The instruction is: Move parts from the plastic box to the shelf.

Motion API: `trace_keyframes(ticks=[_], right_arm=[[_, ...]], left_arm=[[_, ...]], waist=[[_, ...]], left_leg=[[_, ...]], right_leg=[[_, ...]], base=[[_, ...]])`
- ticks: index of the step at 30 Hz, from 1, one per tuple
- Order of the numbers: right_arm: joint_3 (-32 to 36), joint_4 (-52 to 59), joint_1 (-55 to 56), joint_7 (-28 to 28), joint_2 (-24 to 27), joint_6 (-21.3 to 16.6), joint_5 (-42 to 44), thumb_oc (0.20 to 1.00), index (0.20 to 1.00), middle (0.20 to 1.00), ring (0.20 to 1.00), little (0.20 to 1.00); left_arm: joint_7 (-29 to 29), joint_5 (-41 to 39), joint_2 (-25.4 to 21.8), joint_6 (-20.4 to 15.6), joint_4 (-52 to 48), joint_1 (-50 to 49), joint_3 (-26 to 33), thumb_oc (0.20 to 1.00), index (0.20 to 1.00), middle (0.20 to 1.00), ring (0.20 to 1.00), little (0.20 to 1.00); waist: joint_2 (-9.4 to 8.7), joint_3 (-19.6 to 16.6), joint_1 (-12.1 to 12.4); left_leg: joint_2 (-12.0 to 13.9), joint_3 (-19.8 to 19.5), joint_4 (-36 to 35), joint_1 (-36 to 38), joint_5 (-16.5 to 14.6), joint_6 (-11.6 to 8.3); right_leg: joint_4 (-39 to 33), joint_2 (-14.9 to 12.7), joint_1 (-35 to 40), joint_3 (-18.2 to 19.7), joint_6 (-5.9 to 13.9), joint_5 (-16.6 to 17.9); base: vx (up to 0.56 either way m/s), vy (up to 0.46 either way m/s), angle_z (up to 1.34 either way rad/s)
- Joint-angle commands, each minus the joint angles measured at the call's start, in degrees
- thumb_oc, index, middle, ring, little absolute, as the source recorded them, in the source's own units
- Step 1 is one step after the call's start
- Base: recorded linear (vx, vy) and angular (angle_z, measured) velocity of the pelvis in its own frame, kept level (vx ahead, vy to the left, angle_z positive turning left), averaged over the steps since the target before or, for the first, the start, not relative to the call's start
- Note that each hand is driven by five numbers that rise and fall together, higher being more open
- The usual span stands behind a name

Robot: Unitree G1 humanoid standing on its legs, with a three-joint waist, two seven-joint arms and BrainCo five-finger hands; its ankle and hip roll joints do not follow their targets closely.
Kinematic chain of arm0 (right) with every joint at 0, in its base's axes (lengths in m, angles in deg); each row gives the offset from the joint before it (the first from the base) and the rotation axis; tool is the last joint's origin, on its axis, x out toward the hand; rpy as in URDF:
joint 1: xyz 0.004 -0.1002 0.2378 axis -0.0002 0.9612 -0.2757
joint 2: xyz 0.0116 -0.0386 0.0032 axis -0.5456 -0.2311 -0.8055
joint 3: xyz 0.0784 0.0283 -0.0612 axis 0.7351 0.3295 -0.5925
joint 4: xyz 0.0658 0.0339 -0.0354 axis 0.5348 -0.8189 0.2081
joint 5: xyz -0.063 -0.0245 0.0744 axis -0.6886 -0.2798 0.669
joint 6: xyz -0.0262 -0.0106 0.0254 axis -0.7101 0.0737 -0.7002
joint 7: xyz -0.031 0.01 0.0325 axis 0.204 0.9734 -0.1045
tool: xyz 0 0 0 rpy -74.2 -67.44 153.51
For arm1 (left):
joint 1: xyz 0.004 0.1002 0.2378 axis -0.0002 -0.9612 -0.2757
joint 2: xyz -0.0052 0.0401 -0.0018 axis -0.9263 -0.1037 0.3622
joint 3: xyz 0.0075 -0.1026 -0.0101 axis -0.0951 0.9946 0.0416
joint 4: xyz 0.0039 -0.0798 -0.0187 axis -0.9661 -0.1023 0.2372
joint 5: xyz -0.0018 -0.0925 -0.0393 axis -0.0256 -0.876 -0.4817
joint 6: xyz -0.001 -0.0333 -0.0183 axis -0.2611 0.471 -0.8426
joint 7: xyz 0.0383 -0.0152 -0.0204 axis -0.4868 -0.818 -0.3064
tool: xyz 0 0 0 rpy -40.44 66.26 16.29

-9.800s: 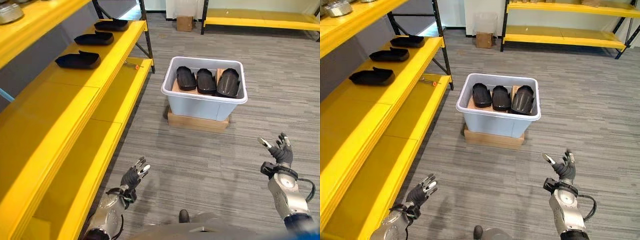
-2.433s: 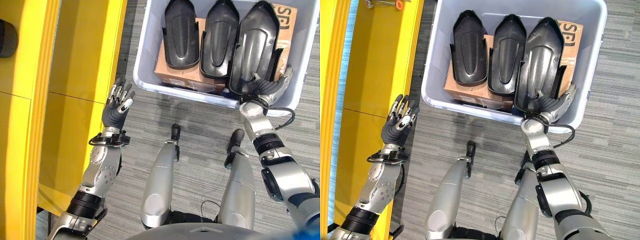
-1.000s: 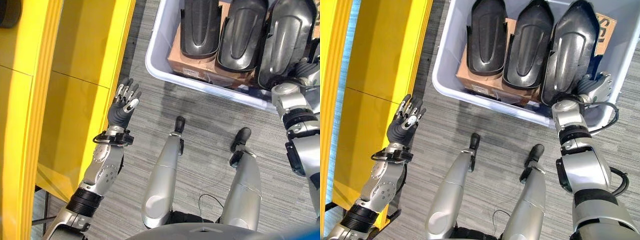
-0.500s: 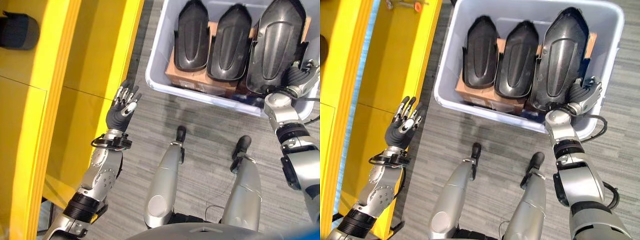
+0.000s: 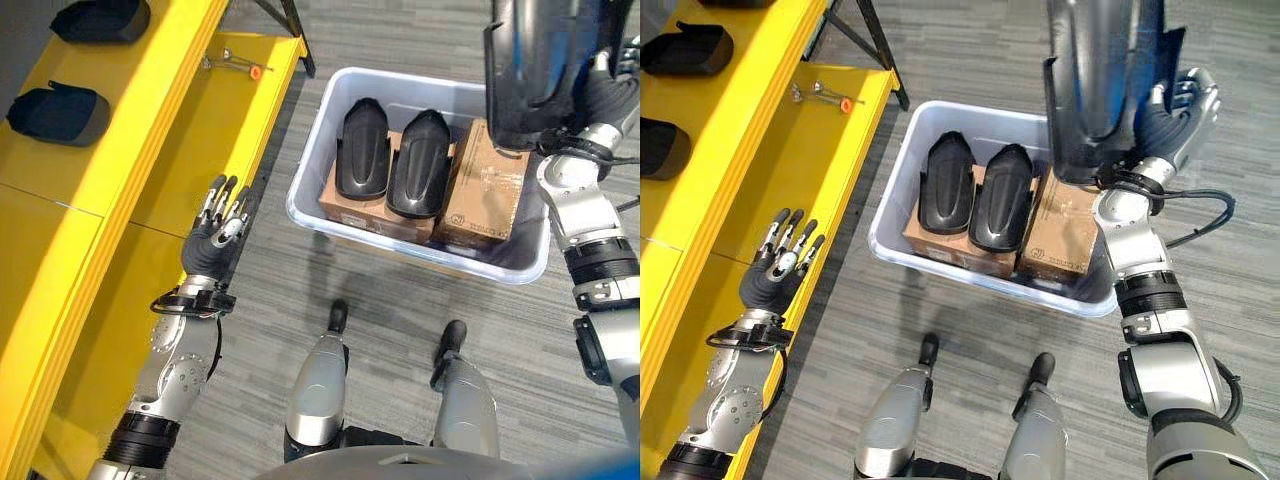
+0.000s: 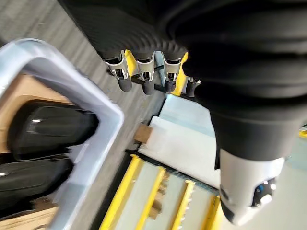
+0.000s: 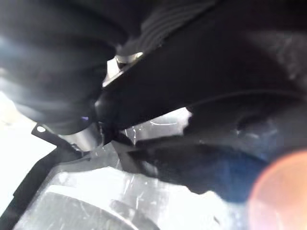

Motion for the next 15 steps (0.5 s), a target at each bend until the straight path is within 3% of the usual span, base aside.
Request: trace_keyframes(ticks=[1, 4, 7, 10, 11, 13, 14, 15], right_arm=[[-1.6, 4.4, 1.4, -7.6, -1.5, -1.4, 7.2, 0.200, 0.200, 0.200, 0.200, 0.200], [-3.1, 7.9, 6.9, -14.1, -6.8, -0.6, 14.7, 0.200, 0.200, 0.200, 0.200, 0.200], [-6.3, 12.1, 12.3, -18.3, -12.6, -1.1, 15.2, 0.200, 0.200, 0.200, 0.200, 0.200], [-7.0, 13.2, 15.1, -19.4, -14.3, -1.6, 14.9, 0.200, 0.200, 0.200, 0.200, 0.200], [-7.8, 13.5, 16.8, -20.3, -16.1, -2.1, 13.7, 0.200, 0.200, 0.200, 0.200, 0.200], [-8.5, 13.8, 17.9, -21.0, -17.3, -2.3, 13.0, 0.200, 0.200, 0.200, 0.200, 0.200], [-9.2, 14.6, 19.8, -21.2, -17.2, -2.3, 13.8, 0.200, 0.200, 0.200, 0.200, 0.200], [-9.3, 14.8, 20.2, -21.2, -17.1, -2.4, 13.9, 0.200, 0.200, 0.200, 0.200, 0.200]], left_arm=[[0.9, 1.2, -1.0, -0.3, -1.6, -1.1, 1.1, 1.000, 1.000, 1.000, 1.000, 1.000], [0.9, 5.4, -0.2, 1.4, -1.0, -2.2, 2.7, 1.000, 1.000, 1.000, 1.000, 1.000], [0.5, 8.7, -0.6, 4.5, -0.9, -1.7, 2.6, 1.000, 1.000, 1.000, 1.000, 1.000], [1.1, 8.4, -0.3, 5.5, 0.0, -2.0, 1.9, 1.000, 1.000, 1.000, 1.000, 1.000], [0.9, 8.4, 0.2, 6.4, 0.6, -3.0, 1.6, 1.000, 1.000, 1.000, 1.000, 1.000], [0.8, 9.7, 0.8, 6.8, 1.1, -3.9, 1.2, 1.000, 1.000, 1.000, 1.000, 1.000], [0.7, 9.3, 1.2, 6.4, 1.8, -4.5, 0.4, 1.000, 1.000, 1.000, 1.000, 1.000], [0.6, 9.0, 1.3, 6.2, 2.0, -4.6, 0.3, 1.000, 1.000, 1.000, 1.000, 1.000]], waist=[[-2.00, -3.2, 2.2], [-3.90, -4.4, 2.8], [-6.86, -6.5, 3.0], [-7.70, -7.9, 3.0], [-8.14, -8.8, 3.4], [-8.19, -9.6, 3.7], [-7.95, -10.5, 3.1], [-8.01, -10.8, 2.9]], left_leg=[[-0.8, 2.9, -2.2, -2.2, 3.3, 2.79], [-2.1, 2.6, -0.5, -1.0, 1.3, 3.36], [-5.4, 3.1, 2.1, -0.5, -2.0, 5.27], [-6.2, 4.1, 2.7, 0.2, -3.3, 6.08], [-6.5, 5.2, 3.1, 1.4, -4.5, 6.56], [-6.5, 6.1, 3.0, 2.5, -5.0, 7.04], [-6.9, 5.1, 2.7, 3.0, -5.2, 7.73], [-7.2, 4.6, 2.4, 2.9, -5.0, 7.95]], right_leg=[[2.2, -0.1, 6.3, -4.1, -0.93, -8.5], [-1.7, -1.1, 9.8, -4.2, 0.47, -6.6], [-8.5, -3.8, 12.0, -3.6, 3.17, 0.8], [-9.9, -5.0, 12.2, -4.2, 3.77, 4.0], [-8.6, -5.9, 11.3, -6.1, 3.80, 5.9], [-6.3, -6.3, 10.7, -6.7, 3.68, 5.9], [-5.0, -3.9, 10.6, -4.4, 2.93, 3.3], [-5.0, -3.1, 10.3, -3.7, 2.75, 2.7]], base=[[0.09, 0.249, 0.07], [0.05, 0.343, 0.08], [-0.05, 0.410, 0.03], [-0.03, 0.266, -0.01], [0.01, 0.265, -0.09], [0.04, 0.228, -0.21], [0.06, 0.155, -0.67], [0.14, 0.145, -0.52]])
